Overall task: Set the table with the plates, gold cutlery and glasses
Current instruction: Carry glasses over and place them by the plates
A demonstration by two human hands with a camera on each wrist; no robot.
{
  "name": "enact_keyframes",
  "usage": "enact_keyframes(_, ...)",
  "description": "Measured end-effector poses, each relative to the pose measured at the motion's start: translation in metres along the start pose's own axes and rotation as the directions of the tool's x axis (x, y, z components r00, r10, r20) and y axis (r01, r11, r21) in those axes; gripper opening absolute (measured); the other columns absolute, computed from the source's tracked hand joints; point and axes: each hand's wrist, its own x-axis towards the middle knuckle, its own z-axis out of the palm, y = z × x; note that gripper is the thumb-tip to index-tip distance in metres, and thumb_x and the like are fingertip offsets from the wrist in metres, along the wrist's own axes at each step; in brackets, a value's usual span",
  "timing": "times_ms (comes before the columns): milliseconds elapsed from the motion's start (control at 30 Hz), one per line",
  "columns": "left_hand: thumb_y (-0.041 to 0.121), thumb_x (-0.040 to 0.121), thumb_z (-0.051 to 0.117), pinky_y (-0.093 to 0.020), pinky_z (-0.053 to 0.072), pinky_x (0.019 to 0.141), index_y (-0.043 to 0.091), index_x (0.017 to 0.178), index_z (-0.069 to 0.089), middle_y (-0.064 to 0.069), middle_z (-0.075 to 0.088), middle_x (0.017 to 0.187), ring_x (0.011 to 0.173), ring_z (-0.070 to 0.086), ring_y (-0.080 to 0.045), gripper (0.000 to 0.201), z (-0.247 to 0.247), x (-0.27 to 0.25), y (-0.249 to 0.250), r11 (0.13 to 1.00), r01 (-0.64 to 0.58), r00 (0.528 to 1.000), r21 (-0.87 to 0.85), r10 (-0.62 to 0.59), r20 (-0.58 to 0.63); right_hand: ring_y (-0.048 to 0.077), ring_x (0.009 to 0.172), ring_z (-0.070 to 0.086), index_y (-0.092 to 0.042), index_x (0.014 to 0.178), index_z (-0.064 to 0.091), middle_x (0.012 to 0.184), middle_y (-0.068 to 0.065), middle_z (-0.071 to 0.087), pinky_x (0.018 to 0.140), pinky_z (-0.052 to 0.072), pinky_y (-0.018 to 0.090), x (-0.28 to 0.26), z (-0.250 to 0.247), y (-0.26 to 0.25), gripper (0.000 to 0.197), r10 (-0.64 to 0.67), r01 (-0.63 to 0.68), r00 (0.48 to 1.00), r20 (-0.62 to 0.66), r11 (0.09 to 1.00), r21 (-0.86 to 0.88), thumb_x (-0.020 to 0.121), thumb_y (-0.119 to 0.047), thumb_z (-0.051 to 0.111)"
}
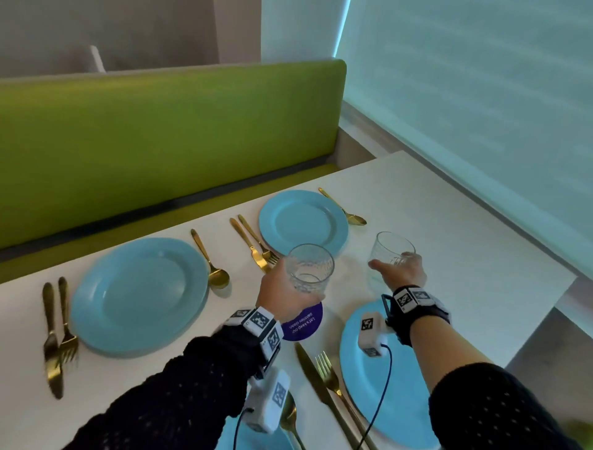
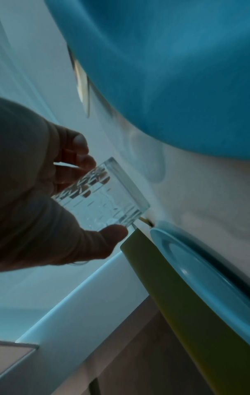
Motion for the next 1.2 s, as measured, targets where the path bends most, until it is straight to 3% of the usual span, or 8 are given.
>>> enact_keyframes(233,0.037,0.058,0.087,-0.032,0.047,0.1,0.02,0.129,0.046,0.002,0.06,0.124,0.116,0.056,-0.017,0.084,0.021,0.014,-0.005,1.0,0.005,1.0,0.007,-0.005,0.028,0.032,0.112,0.055,-0.017,0.126,0.042,0.124,0.016,0.055,0.088,0.044,0.032,0.017,0.011,0.012,0.072,0.035,-0.031,0.998,-0.046,0.997,0.073,0.067,-0.028,0.081)
enact_keyframes(467,0.038,0.061,0.085,-0.02,0.04,0.091,0.015,0.128,0.046,0.0,0.059,0.124,0.117,0.054,-0.018,0.081,0.033,0.016,-0.007,0.998,0.023,0.998,0.059,-0.026,0.056,0.028,0.116,0.054,-0.019,0.127,0.041,0.128,0.009,0.055,0.09,0.041,0.029,0.027,0.016,0.023,0.073,0.021,-0.016,0.999,-0.047,0.993,0.118,0.066,-0.025,0.081)
enact_keyframes(600,0.038,0.063,0.084,-0.021,0.04,0.091,0.014,0.13,0.045,-0.002,0.059,0.125,0.117,0.054,-0.019,0.081,0.039,0.017,-0.006,0.995,0.031,0.997,0.095,-0.038,0.07,0.029,0.116,0.054,-0.02,0.129,0.039,0.13,0.007,0.054,0.094,0.043,0.031,0.032,0.017,0.027,0.076,0.021,-0.016,0.999,-0.038,0.993,0.117,0.066,-0.027,0.082)
enact_keyframes(733,0.036,0.061,0.085,-0.027,0.043,0.096,0.015,0.131,0.044,-0.004,0.058,0.126,0.118,0.054,-0.021,0.084,0.048,0.019,-0.007,0.996,0.046,0.994,0.082,-0.053,0.093,0.032,0.116,0.054,-0.025,0.138,0.029,0.134,0.01,0.05,0.095,0.05,0.046,0.036,0.017,0.03,0.101,0.023,-0.023,1.0,0.006,0.996,0.082,0.056,-0.033,0.088)
enact_keyframes(900,0.031,0.061,0.085,-0.024,0.043,0.093,0.015,0.136,0.04,-0.005,0.057,0.13,0.119,0.054,-0.022,0.089,0.056,0.02,-0.007,0.997,0.042,0.991,0.07,-0.051,0.122,0.036,0.114,0.057,-0.033,0.147,0.004,0.14,0.015,0.044,0.095,0.05,0.048,0.035,0.01,0.03,0.122,0.018,-0.018,0.998,0.057,1.0,-0.005,0.058,-0.029,0.087)
enact_keyframes(1033,0.028,0.063,0.085,-0.019,0.039,0.086,0.016,0.137,0.039,-0.006,0.057,0.13,0.119,0.054,-0.022,0.089,0.062,0.021,-0.009,0.997,0.036,0.99,0.073,-0.046,0.134,0.034,0.114,0.058,-0.03,0.149,-0.005,0.141,0.009,0.047,0.095,0.05,0.048,0.032,0.004,0.032,0.125,-0.026,0.026,0.999,0.044,1.0,-0.01,0.062,-0.024,0.085)
enact_keyframes(1200,0.026,0.063,0.085,-0.024,0.041,0.095,0.015,0.138,0.037,-0.006,0.053,0.135,0.124,0.05,-0.022,0.09,0.066,0.021,-0.008,0.997,0.031,0.989,0.072,-0.041,0.142,0.031,0.125,0.049,-0.022,0.15,-0.006,0.142,0.007,0.047,0.1,0.046,0.046,0.027,-0.007,0.031,0.121,-0.062,0.062,0.997,0.046,0.998,-0.01,0.068,-0.018,0.082)
